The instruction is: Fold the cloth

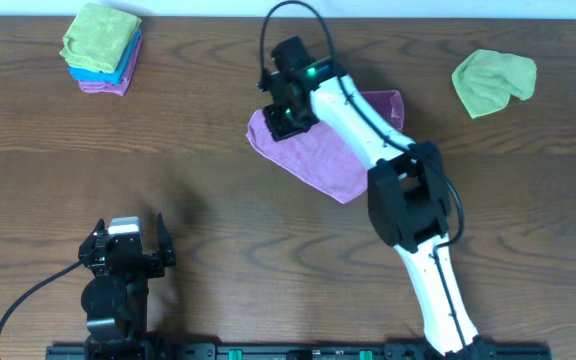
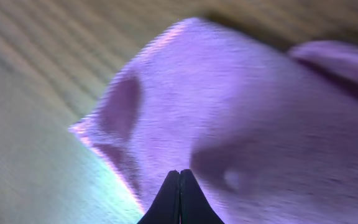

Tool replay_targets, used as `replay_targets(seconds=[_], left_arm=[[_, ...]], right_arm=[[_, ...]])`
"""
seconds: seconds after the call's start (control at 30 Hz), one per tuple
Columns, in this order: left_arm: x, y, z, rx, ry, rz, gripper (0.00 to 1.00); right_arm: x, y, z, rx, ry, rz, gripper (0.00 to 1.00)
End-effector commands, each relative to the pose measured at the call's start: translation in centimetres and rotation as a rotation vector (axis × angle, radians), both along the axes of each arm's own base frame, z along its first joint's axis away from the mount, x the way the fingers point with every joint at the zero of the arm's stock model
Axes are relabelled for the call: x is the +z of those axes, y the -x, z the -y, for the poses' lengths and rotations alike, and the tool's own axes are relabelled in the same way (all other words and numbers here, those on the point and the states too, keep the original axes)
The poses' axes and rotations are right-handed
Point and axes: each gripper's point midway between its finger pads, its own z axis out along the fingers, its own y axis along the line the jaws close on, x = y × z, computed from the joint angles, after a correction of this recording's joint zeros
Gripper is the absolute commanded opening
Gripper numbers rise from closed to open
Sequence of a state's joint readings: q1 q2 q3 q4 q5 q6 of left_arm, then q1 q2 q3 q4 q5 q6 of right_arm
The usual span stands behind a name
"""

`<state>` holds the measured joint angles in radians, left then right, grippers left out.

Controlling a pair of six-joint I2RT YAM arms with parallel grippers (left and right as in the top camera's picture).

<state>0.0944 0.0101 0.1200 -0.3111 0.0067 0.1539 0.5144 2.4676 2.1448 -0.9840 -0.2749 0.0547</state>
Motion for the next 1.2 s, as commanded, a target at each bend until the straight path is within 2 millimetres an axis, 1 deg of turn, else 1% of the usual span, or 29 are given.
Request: replay_targets(seconds=[0.0, 0.2, 0.3, 0.4, 0.5, 0.57, 0.63, 0.7, 0.77, 0.83, 0.87, 0.93, 1.0, 1.07, 1.13, 1.17], left_arm=[[-1.2, 0.1, -0.1, 0.010, 0.003, -0.026, 0.96], [-1.2, 0.1, -0.1, 0.010, 0.003, -0.026, 0.95], [-1.2, 0.1, -0.1, 0.010, 0.003, -0.026, 0.95], [-1.2, 0.1, -0.1, 0.010, 0.003, -0.026, 0.95], [-1.2, 0.1, -0.1, 0.010, 0.003, -0.026, 0.95], [-1.2, 0.1, -0.1, 0.010, 0.003, -0.026, 0.95], [-1.2, 0.1, -0.1, 0.010, 0.003, -0.026, 0.95], [-1.2, 0.1, -0.1, 0.010, 0.003, -0.026, 0.95], [-1.2, 0.1, -0.1, 0.010, 0.003, -0.026, 0.95], [-1.2, 0.1, -0.1, 0.010, 0.003, -0.026, 0.95], [-1.2, 0.1, -0.1, 0.010, 0.003, -0.026, 0.95], [-1.2, 0.1, -0.1, 0.010, 0.003, -0.026, 0.95], [-1.2, 0.1, -0.1, 0.010, 0.003, -0.026, 0.95], [-1.2, 0.1, -0.1, 0.010, 0.003, -0.026, 0.95], [-1.2, 0.1, -0.1, 0.010, 0.003, -0.026, 0.95], [-1.2, 0.1, -0.1, 0.010, 0.003, -0.026, 0.95]], right_arm=[[-0.9, 0.3, -0.5, 0.056, 0.025, 0.013, 0.01], [-3.4, 1.1, -0.5, 0.068, 0.050, -0.032, 0.01], [-4.4, 1.8, -0.2, 0.072, 0.069, -0.066, 0.02], [-5.4, 3.2, -0.2, 0.089, 0.097, -0.114, 0.01], [-5.6, 4.6, -0.9, 0.125, 0.112, -0.136, 0.02], [-5.6, 6.1, -2.0, 0.182, 0.113, -0.149, 0.01], [-5.5, 8.5, -3.4, 0.277, 0.125, -0.168, 0.01], [-5.5, 10.5, -4.6, 0.362, 0.140, -0.175, 0.02], [-5.5, 13.5, -6.2, 0.468, 0.163, -0.188, 0.01], [-5.5, 15.5, -7.2, 0.535, 0.176, -0.196, 0.02], [-5.5, 16.9, -7.9, 0.580, 0.185, -0.198, 0.02], [-5.5, 18.5, -8.8, 0.621, 0.194, -0.198, 0.01], [-5.4, 19.9, -9.3, 0.650, 0.205, -0.208, 0.02], [-5.3, 20.4, -9.4, 0.658, 0.211, -0.215, 0.01], [-4.6, 20.1, -9.3, 0.643, 0.208, -0.203, 0.01], [-3.8, 19.4, -9.2, 0.617, 0.211, -0.182, 0.02]])
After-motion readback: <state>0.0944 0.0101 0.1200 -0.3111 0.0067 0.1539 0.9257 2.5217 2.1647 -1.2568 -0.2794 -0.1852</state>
